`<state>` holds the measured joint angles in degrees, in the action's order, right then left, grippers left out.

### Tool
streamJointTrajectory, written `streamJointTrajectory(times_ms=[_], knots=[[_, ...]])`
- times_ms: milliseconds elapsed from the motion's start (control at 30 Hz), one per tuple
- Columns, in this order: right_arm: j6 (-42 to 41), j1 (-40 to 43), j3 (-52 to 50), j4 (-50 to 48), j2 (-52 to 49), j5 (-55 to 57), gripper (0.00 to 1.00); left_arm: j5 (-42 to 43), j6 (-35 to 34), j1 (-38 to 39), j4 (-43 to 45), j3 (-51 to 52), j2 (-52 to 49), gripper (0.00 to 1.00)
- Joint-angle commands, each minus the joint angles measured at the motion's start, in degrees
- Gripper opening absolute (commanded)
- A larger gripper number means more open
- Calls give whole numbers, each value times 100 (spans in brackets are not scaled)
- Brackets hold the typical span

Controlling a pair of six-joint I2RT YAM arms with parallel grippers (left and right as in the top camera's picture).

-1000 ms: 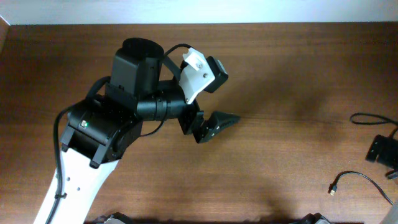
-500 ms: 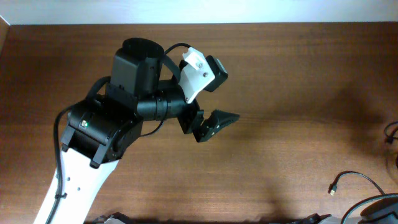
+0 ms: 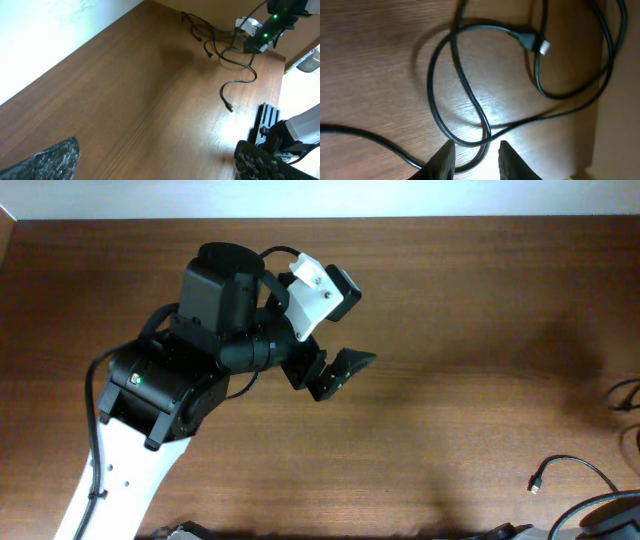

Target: Untangle cables

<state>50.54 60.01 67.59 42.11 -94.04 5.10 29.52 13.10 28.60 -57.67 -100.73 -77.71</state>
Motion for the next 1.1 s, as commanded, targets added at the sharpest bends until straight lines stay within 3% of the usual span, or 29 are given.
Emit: streamJointTrajectory(times_ms=[0,167,200,267,300,400,567,667,767,800,900,967,1033,1067], knots=[[920,111,-17,-201,-448,-804,29,-48,72,11,22,-26,59,99],[793,44,87,-208,-579,-621,37,-48,70,13,105,-26,59,99],[793,44,87,-208,-577,-623,37,-48,70,11,105,-26,59,99],[796,44,87,-380,-577,-887,28,-120,72,11,96,-26,59,99],[793,37,90,-509,-577,-1163,30,-240,70,13,96,-26,59,99],[1102,0,90,-603,-577,-1355,61,-238,68,13,96,-26,59,99],[1373,-7,90,-748,-577,-2988,71,-238,68,13,144,-26,59,99],[1373,-4,74,-518,-592,-3211,51,-234,24,13,142,-26,59,99],[1353,-4,-125,-199,-767,-3333,54,-234,24,13,293,-26,61,99],[1351,48,-435,-289,-883,-3064,45,-234,24,13,269,-26,61,99],[1351,44,-680,-619,-990,-2815,47,-238,26,11,319,-26,61,99],[1353,50,-678,-708,-988,-2623,58,-245,28,11,391,-26,61,99],[1353,48,-680,-824,-997,-2625,78,-243,26,13,463,-26,61,99],[1355,44,-680,-903,-997,-2555,81,-240,26,13,448,-26,61,99]])
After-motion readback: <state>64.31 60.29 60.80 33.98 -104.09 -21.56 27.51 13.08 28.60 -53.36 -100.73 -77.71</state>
